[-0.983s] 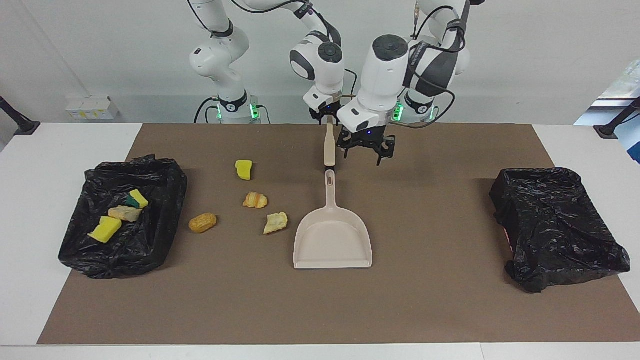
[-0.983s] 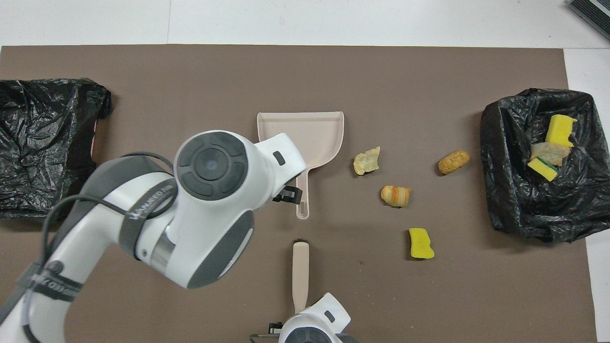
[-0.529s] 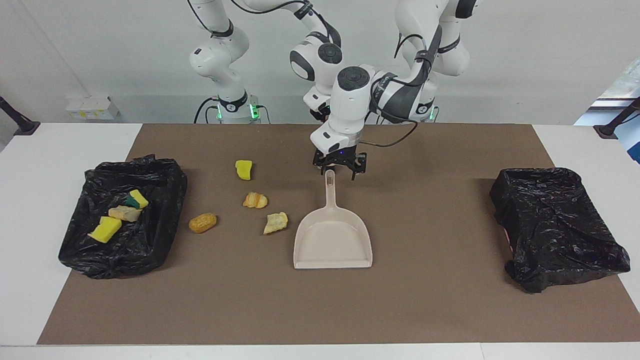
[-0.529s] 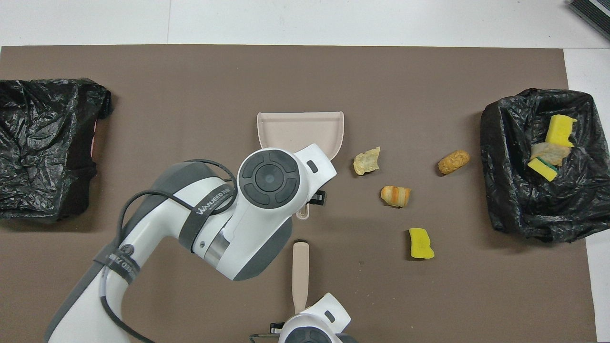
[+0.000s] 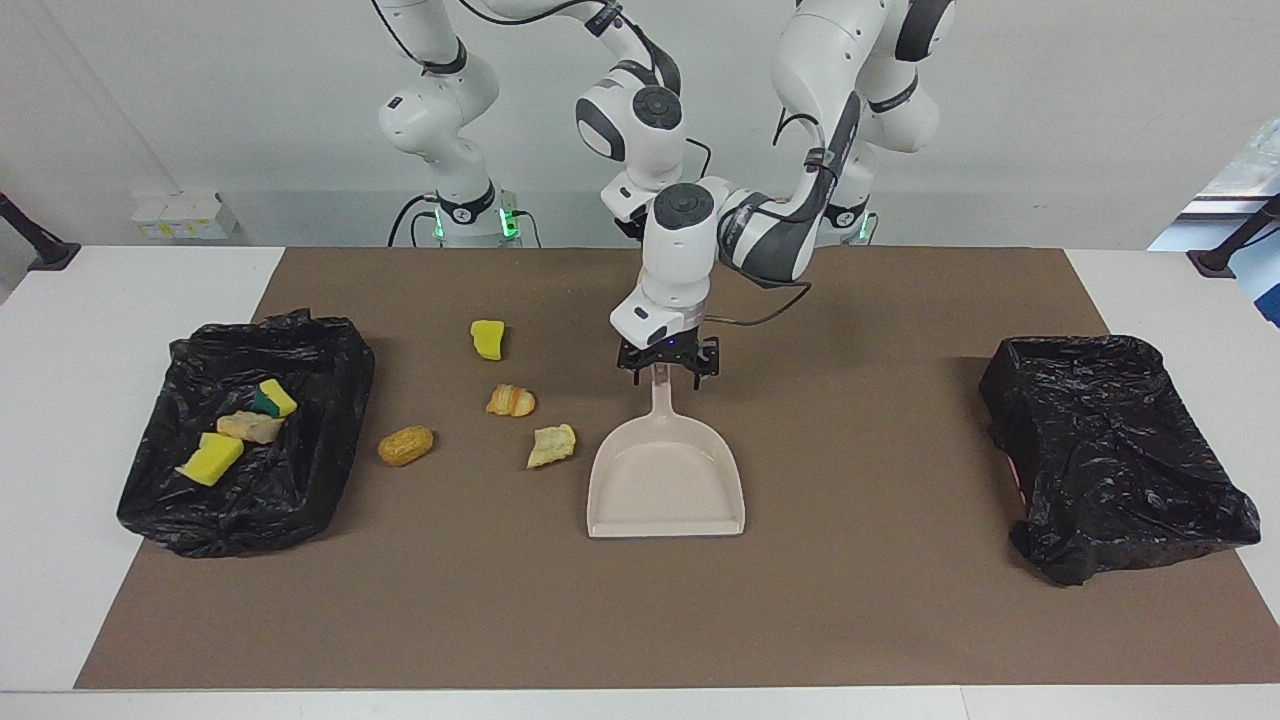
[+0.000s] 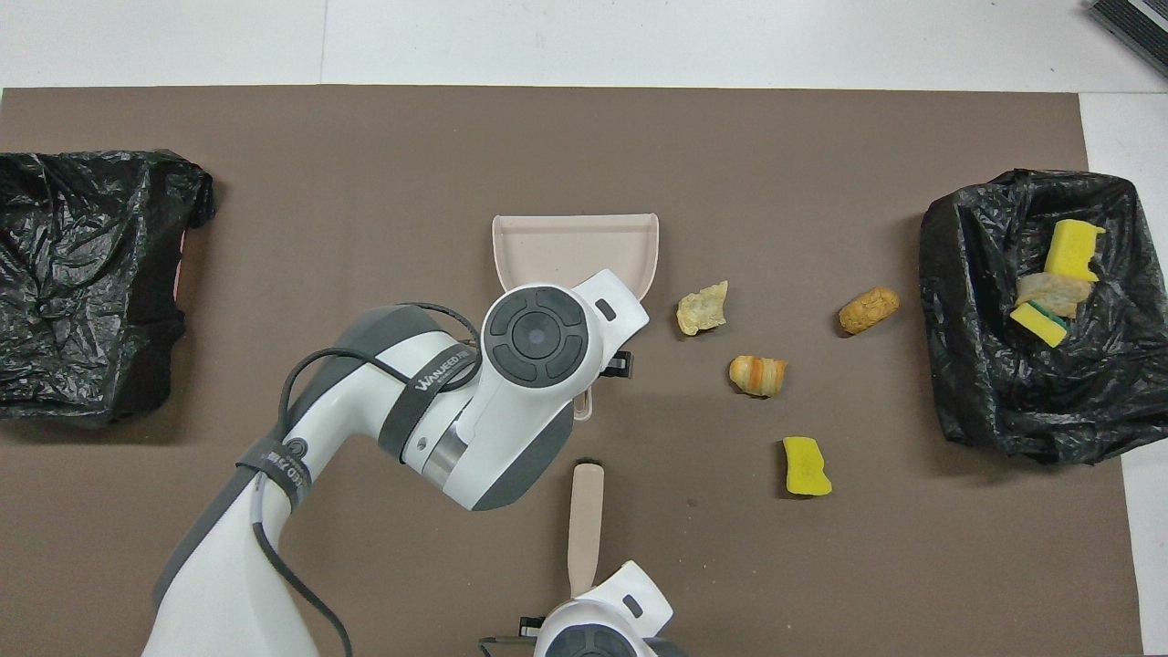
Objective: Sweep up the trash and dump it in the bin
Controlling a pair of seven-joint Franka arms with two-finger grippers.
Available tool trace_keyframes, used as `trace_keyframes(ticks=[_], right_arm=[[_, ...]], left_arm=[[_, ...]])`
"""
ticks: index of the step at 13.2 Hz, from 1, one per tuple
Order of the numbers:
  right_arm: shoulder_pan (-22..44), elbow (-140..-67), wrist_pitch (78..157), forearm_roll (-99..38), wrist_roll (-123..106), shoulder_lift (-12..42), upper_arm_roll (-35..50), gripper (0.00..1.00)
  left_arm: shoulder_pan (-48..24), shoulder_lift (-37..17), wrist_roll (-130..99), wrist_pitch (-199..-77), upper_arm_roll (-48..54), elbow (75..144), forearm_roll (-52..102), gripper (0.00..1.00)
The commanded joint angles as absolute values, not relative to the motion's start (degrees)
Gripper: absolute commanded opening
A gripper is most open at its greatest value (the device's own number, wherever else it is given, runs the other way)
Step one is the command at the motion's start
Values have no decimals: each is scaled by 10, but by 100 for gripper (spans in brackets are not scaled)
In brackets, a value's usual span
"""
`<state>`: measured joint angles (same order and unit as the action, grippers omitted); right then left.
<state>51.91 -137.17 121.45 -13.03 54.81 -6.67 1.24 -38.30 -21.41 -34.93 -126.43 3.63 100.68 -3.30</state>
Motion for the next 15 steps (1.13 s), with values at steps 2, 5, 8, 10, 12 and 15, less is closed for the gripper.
trace_keyframes(ticks=[2,5,8,10,12,15], right_arm=[[451,-1368,1130,-135,537,-118,12,0],[394,-1352,1053,-97,510,-142,11,0],[333,-1335,1001,-50,463,-147,11,0],[299,-1330,977,-3,428,-145,12,0],[260,-1330,979,36,400,-140,12,0],[213,-1329,990,140,310,-127,13,0]], left_arm=[[-388,-216,-362,-1263,29,1002,-45,70],[-390,-215,-361,-1256,29,1006,-43,62],[-390,-214,-360,-1259,29,1012,-41,61],[-390,-214,-358,-1259,29,1013,-40,60],[-388,-215,-356,-1261,29,1009,-40,36],[-388,-216,-351,-1266,29,1003,-46,0]])
